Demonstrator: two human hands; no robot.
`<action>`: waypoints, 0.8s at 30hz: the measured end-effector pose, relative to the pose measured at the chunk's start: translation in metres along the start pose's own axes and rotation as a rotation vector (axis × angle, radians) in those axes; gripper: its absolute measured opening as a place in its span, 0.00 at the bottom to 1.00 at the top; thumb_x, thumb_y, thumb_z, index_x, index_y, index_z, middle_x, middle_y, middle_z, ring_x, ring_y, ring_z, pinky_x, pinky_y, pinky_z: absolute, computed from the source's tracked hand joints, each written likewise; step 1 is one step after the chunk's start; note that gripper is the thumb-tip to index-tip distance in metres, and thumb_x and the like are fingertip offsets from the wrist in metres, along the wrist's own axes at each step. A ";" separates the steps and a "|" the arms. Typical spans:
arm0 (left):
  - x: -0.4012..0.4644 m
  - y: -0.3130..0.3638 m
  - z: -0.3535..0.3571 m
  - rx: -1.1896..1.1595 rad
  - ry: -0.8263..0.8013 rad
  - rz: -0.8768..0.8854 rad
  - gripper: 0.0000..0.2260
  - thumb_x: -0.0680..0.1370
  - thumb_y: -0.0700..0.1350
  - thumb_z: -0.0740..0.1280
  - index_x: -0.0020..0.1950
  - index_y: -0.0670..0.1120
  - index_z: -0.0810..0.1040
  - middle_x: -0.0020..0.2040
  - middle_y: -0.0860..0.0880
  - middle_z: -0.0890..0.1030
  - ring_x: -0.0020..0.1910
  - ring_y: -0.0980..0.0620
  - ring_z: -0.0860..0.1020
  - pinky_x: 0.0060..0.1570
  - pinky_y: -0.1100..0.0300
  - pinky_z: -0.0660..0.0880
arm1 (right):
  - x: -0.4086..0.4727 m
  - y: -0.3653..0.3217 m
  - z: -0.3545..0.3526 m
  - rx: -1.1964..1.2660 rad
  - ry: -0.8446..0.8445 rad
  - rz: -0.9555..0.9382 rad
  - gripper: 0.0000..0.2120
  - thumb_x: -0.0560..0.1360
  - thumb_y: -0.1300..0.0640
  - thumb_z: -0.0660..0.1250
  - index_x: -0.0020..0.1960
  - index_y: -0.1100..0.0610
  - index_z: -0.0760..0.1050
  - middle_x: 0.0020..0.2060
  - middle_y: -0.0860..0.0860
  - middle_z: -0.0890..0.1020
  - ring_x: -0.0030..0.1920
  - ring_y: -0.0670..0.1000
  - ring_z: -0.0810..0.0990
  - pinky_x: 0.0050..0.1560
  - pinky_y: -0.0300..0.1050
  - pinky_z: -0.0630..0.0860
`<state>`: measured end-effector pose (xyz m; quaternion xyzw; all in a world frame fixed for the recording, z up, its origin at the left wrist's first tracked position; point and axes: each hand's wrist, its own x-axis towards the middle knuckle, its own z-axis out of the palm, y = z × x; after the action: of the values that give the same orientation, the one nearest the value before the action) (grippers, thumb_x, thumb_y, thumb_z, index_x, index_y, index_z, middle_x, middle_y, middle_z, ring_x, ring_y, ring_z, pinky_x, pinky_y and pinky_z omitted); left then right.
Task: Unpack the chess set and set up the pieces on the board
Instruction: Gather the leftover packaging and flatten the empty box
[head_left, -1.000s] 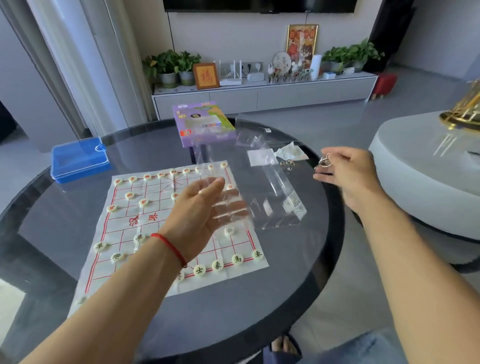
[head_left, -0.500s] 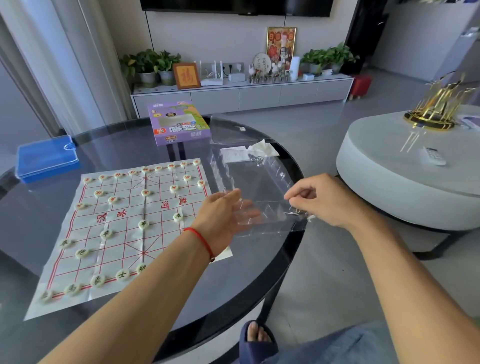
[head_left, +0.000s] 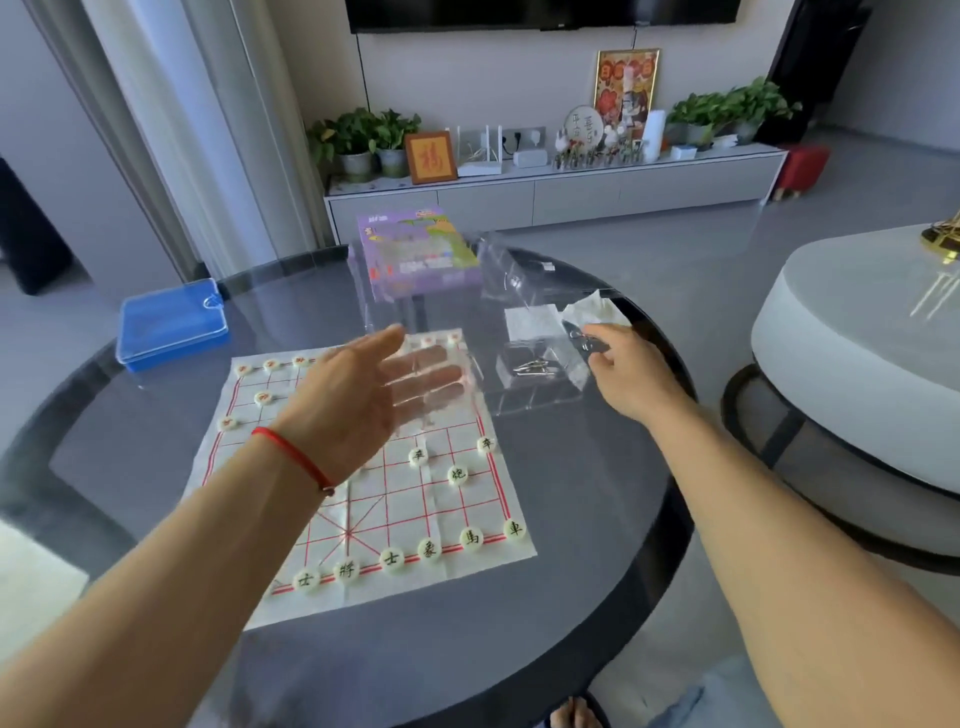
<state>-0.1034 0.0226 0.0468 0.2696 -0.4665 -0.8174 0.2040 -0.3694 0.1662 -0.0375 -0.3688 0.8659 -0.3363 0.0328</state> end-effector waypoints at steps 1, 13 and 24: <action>0.001 0.007 -0.012 -0.005 0.012 0.012 0.15 0.84 0.44 0.59 0.68 0.39 0.69 0.60 0.37 0.82 0.56 0.37 0.83 0.50 0.45 0.82 | 0.007 0.000 0.011 -0.095 -0.042 -0.019 0.20 0.82 0.60 0.59 0.73 0.52 0.73 0.72 0.50 0.74 0.70 0.57 0.73 0.70 0.50 0.69; 0.002 0.020 -0.062 -0.145 0.102 0.049 0.15 0.83 0.41 0.62 0.67 0.35 0.68 0.63 0.32 0.78 0.55 0.32 0.82 0.46 0.41 0.82 | -0.008 -0.023 0.022 -0.178 0.059 0.053 0.08 0.79 0.64 0.65 0.53 0.55 0.80 0.47 0.52 0.84 0.47 0.55 0.81 0.44 0.47 0.79; -0.007 0.004 -0.048 -0.128 0.070 0.032 0.13 0.82 0.41 0.64 0.64 0.37 0.70 0.63 0.32 0.77 0.53 0.33 0.83 0.50 0.39 0.81 | -0.057 -0.150 -0.021 0.660 0.063 -0.217 0.07 0.75 0.68 0.72 0.48 0.57 0.82 0.41 0.52 0.85 0.37 0.51 0.84 0.42 0.39 0.80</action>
<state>-0.0672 -0.0064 0.0314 0.2767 -0.4100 -0.8323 0.2501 -0.2423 0.1404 0.0584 -0.4178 0.6667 -0.6109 0.0878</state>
